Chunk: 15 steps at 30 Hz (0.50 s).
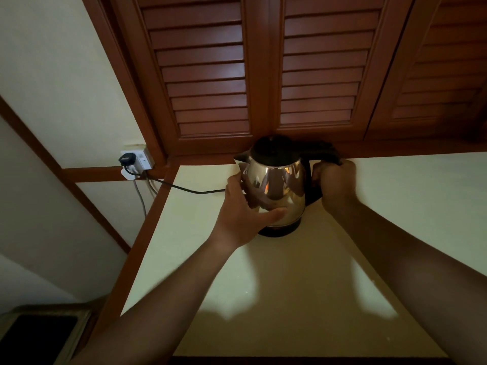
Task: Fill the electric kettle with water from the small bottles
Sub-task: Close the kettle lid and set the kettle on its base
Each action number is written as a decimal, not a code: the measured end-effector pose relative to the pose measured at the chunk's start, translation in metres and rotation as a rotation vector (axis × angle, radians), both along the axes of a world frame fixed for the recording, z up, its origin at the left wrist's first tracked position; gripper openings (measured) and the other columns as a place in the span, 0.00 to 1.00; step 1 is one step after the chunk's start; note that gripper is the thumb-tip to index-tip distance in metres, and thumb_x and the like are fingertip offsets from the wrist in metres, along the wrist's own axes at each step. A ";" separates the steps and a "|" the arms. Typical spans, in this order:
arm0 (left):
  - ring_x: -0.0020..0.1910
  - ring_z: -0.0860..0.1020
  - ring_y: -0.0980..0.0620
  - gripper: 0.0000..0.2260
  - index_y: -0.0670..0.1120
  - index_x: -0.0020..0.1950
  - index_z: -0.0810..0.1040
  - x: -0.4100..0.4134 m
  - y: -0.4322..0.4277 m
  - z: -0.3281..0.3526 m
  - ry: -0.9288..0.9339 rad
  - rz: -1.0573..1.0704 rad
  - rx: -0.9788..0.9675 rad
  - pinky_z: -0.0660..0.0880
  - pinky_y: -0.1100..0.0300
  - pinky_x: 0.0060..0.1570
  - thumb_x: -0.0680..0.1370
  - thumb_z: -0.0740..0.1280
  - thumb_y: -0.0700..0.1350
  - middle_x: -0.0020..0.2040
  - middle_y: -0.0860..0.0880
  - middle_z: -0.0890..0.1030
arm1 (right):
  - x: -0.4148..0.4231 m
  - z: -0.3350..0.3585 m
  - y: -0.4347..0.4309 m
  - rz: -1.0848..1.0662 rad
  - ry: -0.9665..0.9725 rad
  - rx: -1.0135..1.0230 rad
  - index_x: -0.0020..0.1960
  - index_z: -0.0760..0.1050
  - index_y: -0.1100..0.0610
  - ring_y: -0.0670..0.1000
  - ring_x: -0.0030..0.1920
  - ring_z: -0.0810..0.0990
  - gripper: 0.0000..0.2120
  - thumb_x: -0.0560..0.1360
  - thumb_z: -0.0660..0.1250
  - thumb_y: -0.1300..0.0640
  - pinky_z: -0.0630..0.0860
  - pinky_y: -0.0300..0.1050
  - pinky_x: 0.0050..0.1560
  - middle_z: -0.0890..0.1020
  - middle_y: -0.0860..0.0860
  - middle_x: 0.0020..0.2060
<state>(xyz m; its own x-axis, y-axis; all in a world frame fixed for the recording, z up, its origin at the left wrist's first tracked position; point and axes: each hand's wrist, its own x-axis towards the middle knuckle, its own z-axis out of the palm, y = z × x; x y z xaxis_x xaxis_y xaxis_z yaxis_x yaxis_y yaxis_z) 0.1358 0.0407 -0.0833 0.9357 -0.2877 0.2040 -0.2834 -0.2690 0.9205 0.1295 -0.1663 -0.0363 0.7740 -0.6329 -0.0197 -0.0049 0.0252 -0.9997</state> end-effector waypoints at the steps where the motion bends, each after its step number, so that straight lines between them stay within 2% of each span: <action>1: 0.67 0.78 0.53 0.48 0.57 0.71 0.62 0.001 0.001 -0.001 0.002 0.004 -0.011 0.82 0.55 0.61 0.59 0.87 0.57 0.69 0.54 0.73 | 0.001 0.000 0.001 0.004 0.001 0.003 0.29 0.73 0.59 0.53 0.28 0.71 0.12 0.65 0.60 0.73 0.68 0.43 0.31 0.71 0.52 0.25; 5: 0.66 0.79 0.52 0.47 0.59 0.69 0.62 0.005 0.003 0.001 0.028 -0.021 -0.022 0.83 0.53 0.59 0.58 0.87 0.56 0.69 0.55 0.73 | 0.003 0.001 0.000 -0.024 0.071 -0.005 0.32 0.74 0.57 0.53 0.30 0.73 0.12 0.68 0.62 0.72 0.70 0.44 0.31 0.73 0.52 0.26; 9: 0.66 0.78 0.53 0.48 0.62 0.70 0.60 0.002 0.003 0.002 0.052 -0.018 -0.033 0.83 0.56 0.59 0.59 0.87 0.55 0.68 0.56 0.73 | -0.005 -0.002 -0.002 0.046 0.020 -0.065 0.38 0.79 0.57 0.51 0.30 0.75 0.09 0.68 0.64 0.69 0.73 0.45 0.34 0.75 0.52 0.28; 12: 0.65 0.78 0.53 0.48 0.62 0.72 0.58 -0.001 0.005 0.006 0.094 -0.055 -0.058 0.81 0.65 0.56 0.64 0.87 0.49 0.69 0.56 0.72 | -0.012 -0.006 -0.008 0.114 -0.009 -0.133 0.49 0.80 0.52 0.51 0.42 0.81 0.08 0.72 0.67 0.61 0.77 0.50 0.46 0.81 0.51 0.39; 14: 0.64 0.79 0.55 0.47 0.59 0.75 0.59 -0.004 0.007 0.007 0.110 -0.070 -0.051 0.81 0.67 0.55 0.66 0.86 0.47 0.69 0.58 0.73 | -0.020 -0.008 -0.011 0.148 -0.057 -0.200 0.60 0.75 0.48 0.47 0.52 0.80 0.16 0.73 0.68 0.59 0.76 0.44 0.51 0.81 0.48 0.49; 15: 0.62 0.79 0.59 0.46 0.53 0.76 0.61 -0.005 0.008 0.007 0.105 -0.067 -0.032 0.80 0.68 0.53 0.67 0.85 0.47 0.67 0.61 0.74 | -0.025 -0.008 -0.010 0.163 -0.094 -0.230 0.64 0.72 0.49 0.43 0.53 0.79 0.20 0.74 0.68 0.61 0.75 0.38 0.50 0.80 0.47 0.52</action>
